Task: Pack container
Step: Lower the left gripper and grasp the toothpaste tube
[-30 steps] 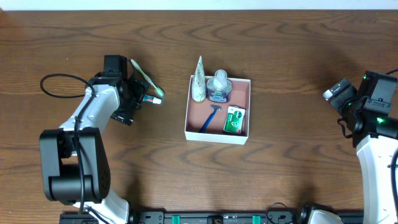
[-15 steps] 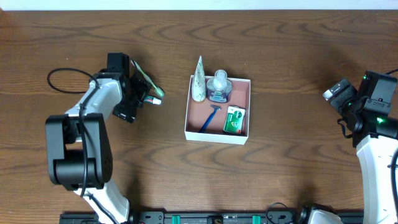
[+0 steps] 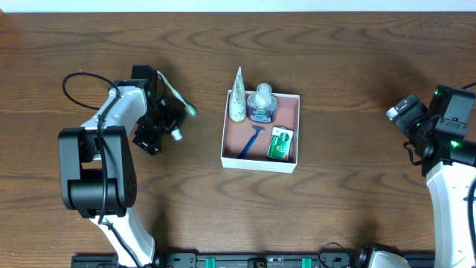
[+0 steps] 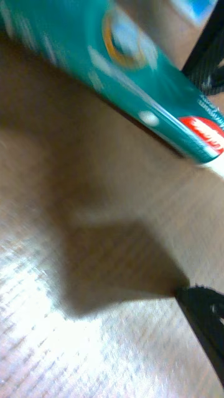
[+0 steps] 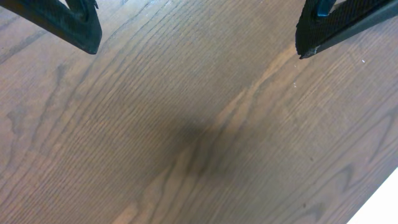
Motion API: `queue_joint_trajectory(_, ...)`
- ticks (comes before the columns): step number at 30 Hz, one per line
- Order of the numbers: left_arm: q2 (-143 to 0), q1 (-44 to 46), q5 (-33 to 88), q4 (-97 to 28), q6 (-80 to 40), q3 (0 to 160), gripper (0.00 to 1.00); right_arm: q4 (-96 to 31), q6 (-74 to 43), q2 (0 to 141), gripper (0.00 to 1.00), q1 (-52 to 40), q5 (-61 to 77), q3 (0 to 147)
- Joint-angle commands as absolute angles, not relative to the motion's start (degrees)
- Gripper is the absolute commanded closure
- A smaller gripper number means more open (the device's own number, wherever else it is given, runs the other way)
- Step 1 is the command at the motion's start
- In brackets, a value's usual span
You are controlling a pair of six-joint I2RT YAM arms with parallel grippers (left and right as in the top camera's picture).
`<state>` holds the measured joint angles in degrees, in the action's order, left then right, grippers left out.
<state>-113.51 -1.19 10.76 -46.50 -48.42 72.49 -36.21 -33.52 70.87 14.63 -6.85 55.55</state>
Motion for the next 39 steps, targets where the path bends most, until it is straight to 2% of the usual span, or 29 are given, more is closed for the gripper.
queue_joint_trajectory(1, -115.9, -1.3, 10.9, -47.5, -43.2, 71.2, 0.10, -36.2, -34.3, 70.8, 0.01, 15.0, -6.9, 56.1)
queue_joint_trajectory(7, -115.9, -1.3, 3.5, -44.7, -40.6, 71.2, 0.14, -36.3, -34.3, 70.8, 0.01, 15.0, -6.9, 56.1)
queue_joint_trajectory(14, -115.9, -1.3, -6.5, -36.5, -28.4, 71.2, 0.15, -36.2, -34.3, 70.8, 0.01, 15.0, -6.9, 56.1)
queue_joint_trajectory(18, -115.9, -1.3, -7.1, -33.6, -25.3, 71.2, 0.15, -36.2, -34.3, 70.8, 0.01, 15.0, -6.9, 56.1)
queue_joint_trajectory(21, -115.9, -1.3, -7.1, -32.4, -25.3, 71.2, 0.24, -36.3, -34.3, 70.8, 0.01, 15.0, -6.9, 56.1)
queue_joint_trajectory(25, -115.9, -1.3, -6.3, -32.7, -25.3, 71.2, 0.44, -36.2, -34.3, 70.8, 0.01, 15.0, -7.0, 56.1)
queue_joint_trajectory(32, -115.9, -1.3, -2.6, -36.4, -25.3, 71.2, 0.57, -36.3, -34.3, 70.8, 0.01, 15.0, -7.0, 56.1)
queue_joint_trajectory(36, -115.9, -1.3, 0.6, -38.2, -25.7, 71.2, 0.71, -36.3, -34.3, 70.8, 0.01, 15.0, -7.0, 56.1)
queue_joint_trajectory(39, -115.9, -1.3, 3.9, -39.0, -25.8, 71.2, 0.76, -36.3, -34.3, 70.8, 0.01, 15.0, -7.0, 56.1)
